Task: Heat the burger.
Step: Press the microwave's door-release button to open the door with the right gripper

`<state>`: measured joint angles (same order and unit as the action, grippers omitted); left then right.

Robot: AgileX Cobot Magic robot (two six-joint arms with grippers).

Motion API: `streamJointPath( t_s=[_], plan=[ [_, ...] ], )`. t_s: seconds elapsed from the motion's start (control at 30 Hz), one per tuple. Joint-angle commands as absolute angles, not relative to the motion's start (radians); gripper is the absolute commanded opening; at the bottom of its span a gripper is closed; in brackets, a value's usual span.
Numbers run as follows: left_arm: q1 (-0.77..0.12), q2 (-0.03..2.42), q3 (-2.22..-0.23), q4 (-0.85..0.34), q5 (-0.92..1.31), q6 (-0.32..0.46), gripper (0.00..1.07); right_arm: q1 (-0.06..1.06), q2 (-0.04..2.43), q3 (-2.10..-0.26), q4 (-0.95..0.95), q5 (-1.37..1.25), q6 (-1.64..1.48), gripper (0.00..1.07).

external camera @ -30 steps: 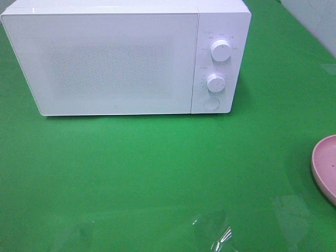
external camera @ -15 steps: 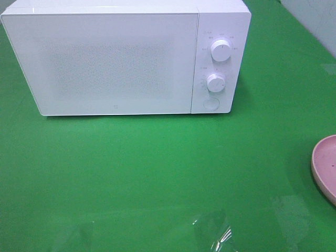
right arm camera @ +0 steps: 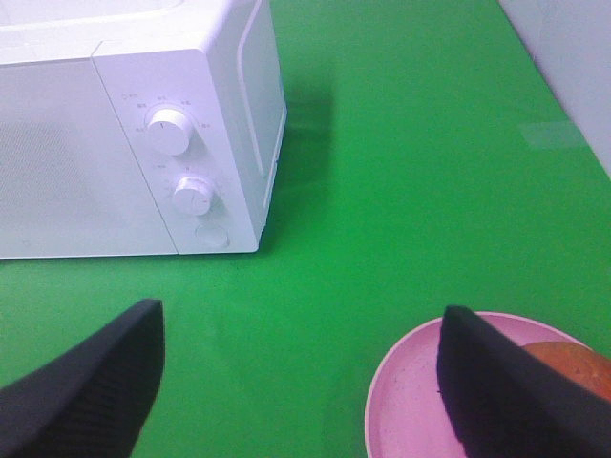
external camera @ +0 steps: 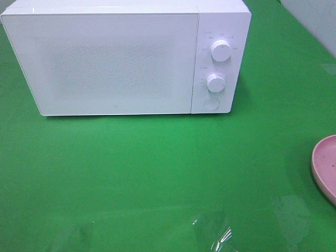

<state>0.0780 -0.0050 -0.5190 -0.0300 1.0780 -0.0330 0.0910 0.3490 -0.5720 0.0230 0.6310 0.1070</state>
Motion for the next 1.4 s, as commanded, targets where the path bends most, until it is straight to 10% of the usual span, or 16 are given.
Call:
streamJointPath(
  t_s=[0.03, 1.4],
  plan=[
    [0.08, -0.027, -0.516, -0.038, 1.067, -0.034, 0.99, 0.087, 0.387, -0.578, 0.025, 0.569, 0.1, 0.76],
    [0.08, -0.027, -0.516, -0.038, 1.067, -0.034, 0.99, 0.087, 1.129, -0.356, 0.022, -0.459, -0.017, 0.76]
  ],
)
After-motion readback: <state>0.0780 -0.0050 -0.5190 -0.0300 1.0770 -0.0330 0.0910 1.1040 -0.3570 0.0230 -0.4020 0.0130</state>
